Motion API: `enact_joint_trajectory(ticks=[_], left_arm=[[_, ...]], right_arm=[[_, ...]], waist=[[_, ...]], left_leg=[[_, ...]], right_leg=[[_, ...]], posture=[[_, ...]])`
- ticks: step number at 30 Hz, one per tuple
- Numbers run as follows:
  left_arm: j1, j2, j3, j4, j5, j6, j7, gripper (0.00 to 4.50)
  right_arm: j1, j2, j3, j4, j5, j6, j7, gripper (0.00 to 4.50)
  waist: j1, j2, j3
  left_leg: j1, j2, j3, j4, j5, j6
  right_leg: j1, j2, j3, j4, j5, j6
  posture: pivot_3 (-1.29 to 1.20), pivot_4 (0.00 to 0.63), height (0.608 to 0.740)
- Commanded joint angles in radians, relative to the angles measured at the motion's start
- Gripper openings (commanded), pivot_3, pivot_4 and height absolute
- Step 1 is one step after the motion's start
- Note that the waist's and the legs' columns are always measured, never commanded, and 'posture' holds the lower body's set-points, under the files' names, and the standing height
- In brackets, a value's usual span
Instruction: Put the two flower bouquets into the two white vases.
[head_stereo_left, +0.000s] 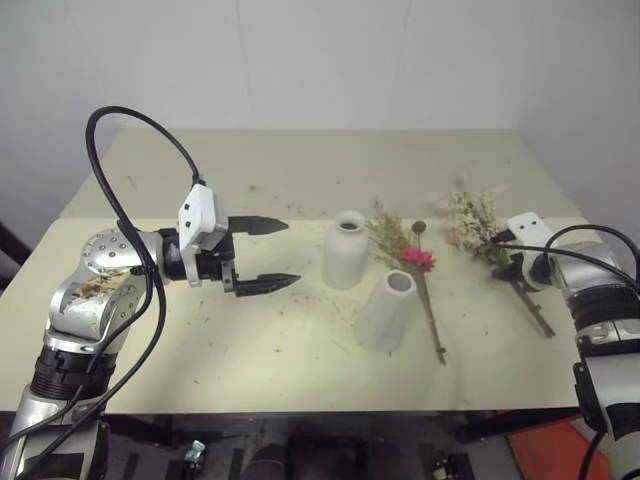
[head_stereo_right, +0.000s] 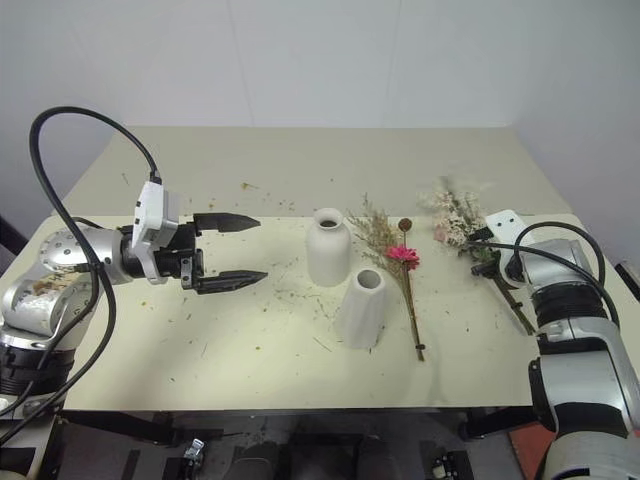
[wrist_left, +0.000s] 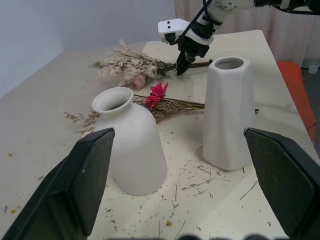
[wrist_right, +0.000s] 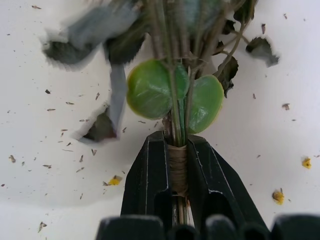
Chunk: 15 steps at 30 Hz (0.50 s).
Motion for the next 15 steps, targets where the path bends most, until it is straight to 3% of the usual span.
enact_joint_trajectory(ticks=[1, 3, 6, 10, 15], left_arm=[[-0.006, -0.021, 0.074, -0.042, -0.071, 0.01, 0.025, 4.5], [-0.007, -0.023, 0.096, -0.045, -0.09, 0.014, 0.031, 4.5], [0.01, -0.007, 0.147, -0.042, -0.12, 0.018, 0.034, 4.5], [0.043, 0.004, 0.217, -0.023, -0.162, 0.025, 0.03, 4.5], [0.097, 0.042, 0.228, 0.029, -0.13, 0.007, 0.005, 4.5]], right_arm=[[-0.037, 0.0, -0.066, -0.001, -0.015, -0.032, -0.109, 0.22], [-0.043, 0.012, -0.158, -0.033, 0.004, -0.09, -0.248, 0.22], [0.002, 0.055, -0.356, -0.269, 0.083, -0.255, -0.398, 0.22], [0.087, 0.09, -0.451, -0.614, 0.219, -0.301, -0.304, 0.22], [0.081, 0.286, -0.576, -0.891, 0.581, -0.226, -0.231, 0.22]], waist=[[0.0, 0.0, 0.0], [-0.001, 0.0, 0.0], [-0.003, 0.001, 0.0], [-0.009, 0.001, 0.001], [-0.019, 0.001, 0.0]], left_leg=[[0.0, 0.0, 0.0, 0.0, 0.0, 0.0], [0.0, 0.0, 0.0, 0.0, 0.0, 0.0], [-0.001, 0.0, 0.0, 0.0, 0.0, 0.0], [-0.003, 0.002, 0.0, 0.0, 0.0, 0.0], [0.001, 0.003, 0.0, 0.0, 0.0, 0.0]], right_leg=[[0.0, 0.0, 0.0, 0.0, 0.0, 0.0], [0.0, 0.0, 0.0, 0.0, 0.0, 0.0], [-0.002, 0.0, 0.001, 0.001, 0.0, 0.0], [-0.004, 0.002, 0.002, 0.001, 0.0, 0.0], [0.0, 0.004, 0.003, 0.001, 0.002, -0.001]], posture=[[0.0, 0.15, 0.74], [0.0, 0.15, 0.74], [0.0, 0.15, 0.74], [0.0, 0.15, 0.74], [0.0, 0.15, 0.74]])
